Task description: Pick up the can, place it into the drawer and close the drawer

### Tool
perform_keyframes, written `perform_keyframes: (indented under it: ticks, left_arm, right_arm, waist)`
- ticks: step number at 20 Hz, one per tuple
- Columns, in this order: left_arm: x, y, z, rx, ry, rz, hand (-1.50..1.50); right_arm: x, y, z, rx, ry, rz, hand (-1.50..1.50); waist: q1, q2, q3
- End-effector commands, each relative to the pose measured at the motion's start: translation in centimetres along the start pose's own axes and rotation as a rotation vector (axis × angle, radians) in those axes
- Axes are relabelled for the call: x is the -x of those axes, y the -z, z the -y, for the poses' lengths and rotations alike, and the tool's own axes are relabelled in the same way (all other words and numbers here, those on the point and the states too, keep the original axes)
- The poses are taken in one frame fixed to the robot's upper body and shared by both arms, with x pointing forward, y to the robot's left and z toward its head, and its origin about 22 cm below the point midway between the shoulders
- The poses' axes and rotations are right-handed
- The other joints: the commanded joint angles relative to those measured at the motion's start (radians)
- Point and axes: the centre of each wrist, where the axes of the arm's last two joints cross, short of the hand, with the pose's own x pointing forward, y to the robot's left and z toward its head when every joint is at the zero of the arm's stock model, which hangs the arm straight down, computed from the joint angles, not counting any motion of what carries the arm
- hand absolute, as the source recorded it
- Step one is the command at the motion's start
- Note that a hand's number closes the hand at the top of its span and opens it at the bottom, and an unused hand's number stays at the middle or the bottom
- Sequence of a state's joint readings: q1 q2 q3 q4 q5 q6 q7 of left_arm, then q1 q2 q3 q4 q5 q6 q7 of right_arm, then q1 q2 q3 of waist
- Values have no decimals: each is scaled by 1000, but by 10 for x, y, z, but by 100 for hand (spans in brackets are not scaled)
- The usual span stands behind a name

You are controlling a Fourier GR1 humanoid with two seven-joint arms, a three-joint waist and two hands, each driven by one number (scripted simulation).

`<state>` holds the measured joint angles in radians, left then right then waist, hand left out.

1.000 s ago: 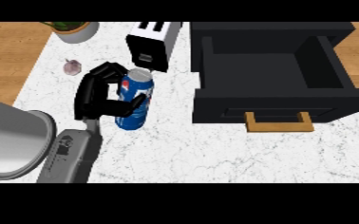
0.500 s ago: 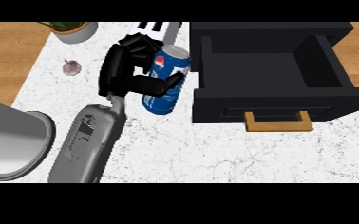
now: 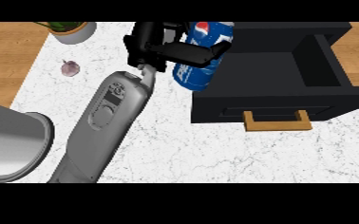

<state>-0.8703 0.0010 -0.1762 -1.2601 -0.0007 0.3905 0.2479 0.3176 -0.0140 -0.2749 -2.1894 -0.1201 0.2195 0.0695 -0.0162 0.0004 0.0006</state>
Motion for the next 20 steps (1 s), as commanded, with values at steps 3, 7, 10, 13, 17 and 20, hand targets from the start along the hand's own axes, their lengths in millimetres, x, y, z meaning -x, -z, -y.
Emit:
perform_keyframes:
  ticks: [3,7,10,13,17,20]
  left_arm:
    - [-38,25,26,19,3,7,150]
    - [-50,27,55,17,11,-10,150]
    - [-54,46,62,-4,44,-1,150]
    - [-58,58,65,-6,59,-37,150]
    - [-73,66,79,17,76,-38,150]
    - [-64,75,75,8,89,-56,150]
  right_arm:
    - [-3,11,-9,5,2,-12,-150]
    - [1,18,-5,7,-11,4,-150]
    - [-11,13,-3,-12,3,4,-150]
    - [-11,6,-5,-27,3,-3,-150]
    - [1,17,2,-20,1,12,-150]
    - [-6,20,-15,-30,-10,9,-150]
  waist:
    - [2,1,0]
    - [-5,1,0]
    - [-20,4,0]
    - [-22,4,0]
    - [-30,8,1]
    - [-32,11,0]
